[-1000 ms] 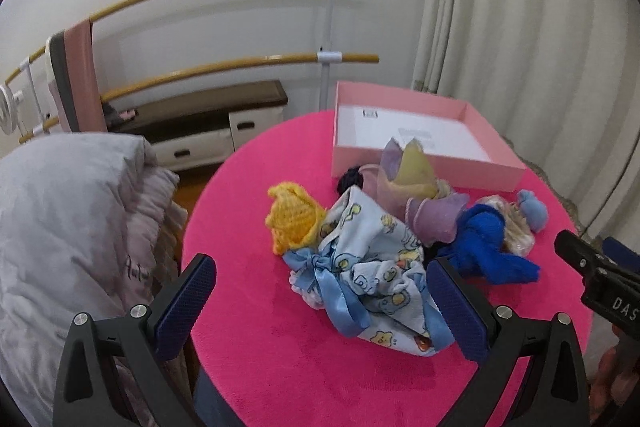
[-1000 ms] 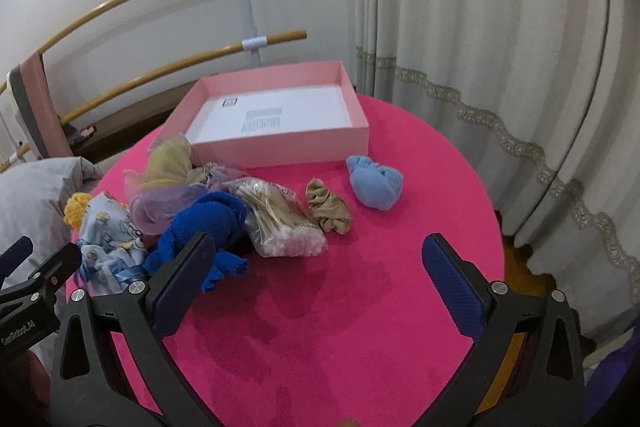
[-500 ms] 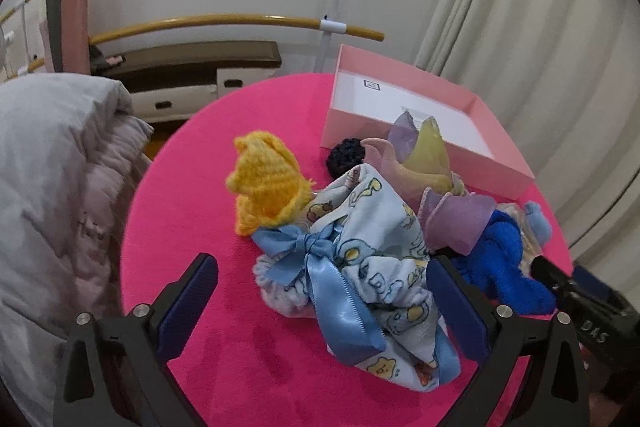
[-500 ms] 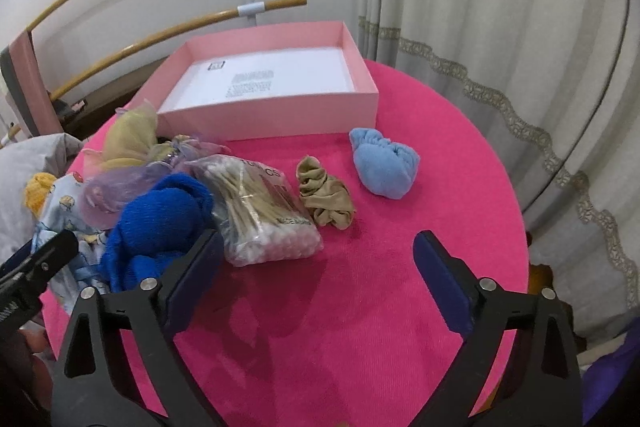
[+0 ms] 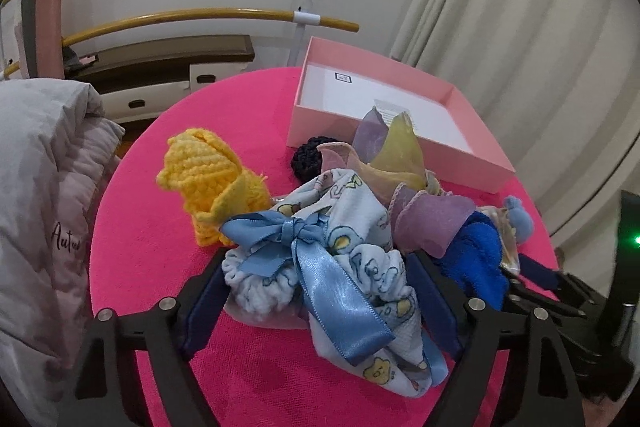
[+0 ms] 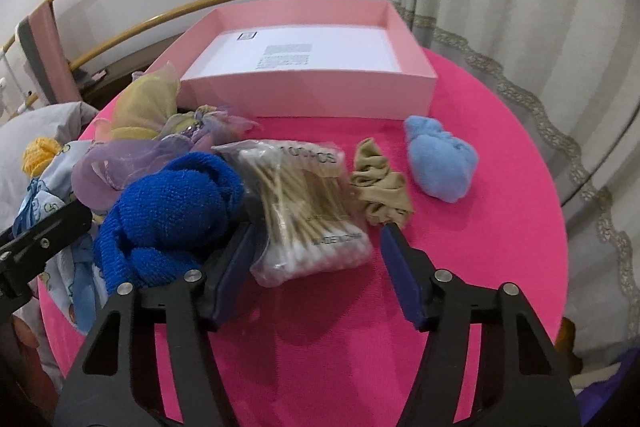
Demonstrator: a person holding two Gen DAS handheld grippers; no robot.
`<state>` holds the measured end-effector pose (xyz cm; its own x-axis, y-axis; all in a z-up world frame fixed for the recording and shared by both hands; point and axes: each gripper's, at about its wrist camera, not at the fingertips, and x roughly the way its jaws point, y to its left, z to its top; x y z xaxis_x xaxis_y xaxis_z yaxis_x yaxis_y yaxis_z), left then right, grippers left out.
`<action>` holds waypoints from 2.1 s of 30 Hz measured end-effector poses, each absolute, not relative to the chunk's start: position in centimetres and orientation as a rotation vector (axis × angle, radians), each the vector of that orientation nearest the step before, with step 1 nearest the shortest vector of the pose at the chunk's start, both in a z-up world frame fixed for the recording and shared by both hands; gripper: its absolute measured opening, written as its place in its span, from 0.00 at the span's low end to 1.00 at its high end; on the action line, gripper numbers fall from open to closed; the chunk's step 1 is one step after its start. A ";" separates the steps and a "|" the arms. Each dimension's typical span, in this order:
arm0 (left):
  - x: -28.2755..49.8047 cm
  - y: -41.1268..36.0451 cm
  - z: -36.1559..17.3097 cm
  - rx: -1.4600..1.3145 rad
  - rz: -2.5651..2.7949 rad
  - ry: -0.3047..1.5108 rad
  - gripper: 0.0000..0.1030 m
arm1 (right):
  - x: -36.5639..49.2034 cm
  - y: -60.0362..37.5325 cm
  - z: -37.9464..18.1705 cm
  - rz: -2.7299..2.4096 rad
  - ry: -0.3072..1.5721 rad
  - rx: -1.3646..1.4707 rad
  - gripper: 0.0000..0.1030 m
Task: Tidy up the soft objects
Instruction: 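Lower the left tool onto the blue-patterned cloth bundle while the right tool reaches the cotton swab bag, then close the left gripper on the cloth bundle while the right gripper grasps the cotton swab bag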
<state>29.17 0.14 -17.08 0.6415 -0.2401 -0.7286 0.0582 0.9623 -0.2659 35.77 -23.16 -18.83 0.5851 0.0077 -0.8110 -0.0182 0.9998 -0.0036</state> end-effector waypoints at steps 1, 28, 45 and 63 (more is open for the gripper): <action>29.2 0.1 -17.0 -0.220 -0.168 0.863 0.80 | 36.1 -23.1 -19.1 0.014 0.953 -0.015 0.59; 24.2 0.6 -14.3 -0.096 -0.163 0.786 0.72 | 33.0 -26.5 -18.0 0.024 0.903 0.117 0.30; 23.6 -1.3 -14.7 -0.048 -0.151 0.810 0.74 | 32.9 -26.4 -18.6 0.044 0.928 0.035 0.38; 21.9 -1.6 -13.8 -0.011 -0.164 0.794 0.74 | 32.6 -27.8 -18.7 0.089 0.939 0.126 0.45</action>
<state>21.88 -1.58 -13.82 0.6889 -0.1508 -0.7090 0.1422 0.9872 -0.0718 32.59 -27.76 -18.71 0.5874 0.1309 -0.7986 -0.0210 0.9890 0.1466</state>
